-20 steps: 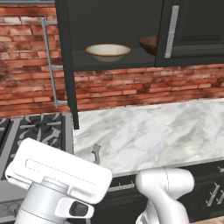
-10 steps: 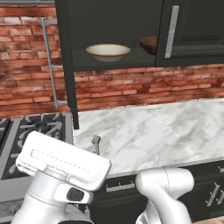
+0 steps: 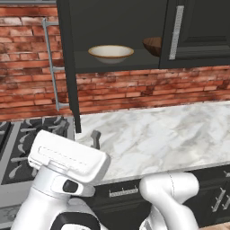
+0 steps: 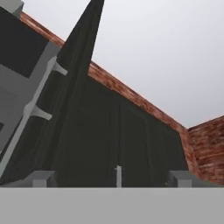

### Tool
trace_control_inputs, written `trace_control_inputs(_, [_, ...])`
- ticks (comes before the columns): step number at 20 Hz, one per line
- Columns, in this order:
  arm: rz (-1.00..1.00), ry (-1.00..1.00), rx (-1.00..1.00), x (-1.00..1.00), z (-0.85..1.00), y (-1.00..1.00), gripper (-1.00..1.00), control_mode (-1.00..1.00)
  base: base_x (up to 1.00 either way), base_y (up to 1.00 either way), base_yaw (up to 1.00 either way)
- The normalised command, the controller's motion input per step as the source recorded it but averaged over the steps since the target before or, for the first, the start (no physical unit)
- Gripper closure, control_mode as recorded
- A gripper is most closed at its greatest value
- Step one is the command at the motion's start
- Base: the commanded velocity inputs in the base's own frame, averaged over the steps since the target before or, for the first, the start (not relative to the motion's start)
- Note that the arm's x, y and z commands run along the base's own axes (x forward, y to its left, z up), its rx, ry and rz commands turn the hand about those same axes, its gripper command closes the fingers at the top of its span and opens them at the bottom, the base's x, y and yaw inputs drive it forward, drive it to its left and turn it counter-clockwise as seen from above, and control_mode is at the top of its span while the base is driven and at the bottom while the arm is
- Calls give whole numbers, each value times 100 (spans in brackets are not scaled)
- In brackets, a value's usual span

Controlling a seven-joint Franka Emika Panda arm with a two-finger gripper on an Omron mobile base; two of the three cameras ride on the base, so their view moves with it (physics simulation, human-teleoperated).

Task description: Open the cabinet. Pick the bowls from the counter and place them in the cabinet. Then close the cabinet.

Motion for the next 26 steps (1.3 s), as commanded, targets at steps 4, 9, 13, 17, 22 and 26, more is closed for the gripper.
trace_control_inputs(4, [-9,26,-12,21,0,0,-100,-100,0,0,0])
trace_control_inputs(9, [-1,20,-13,12,-6,0,-100,-100,0,0,0])
trace_control_inputs(13, [1,4,-4,5,-1,1,-100,-100,0,0,0])
trace_control_inputs(17, [3,6,3,1,-1,0,-100,-100,0,0,0])
trace_control_inputs(22, [0,2,16,3,0,14,-100,-100,0,0,0])
trace_control_inputs(26, [0,2,20,12,0,20,-100,-100,0,0,0])
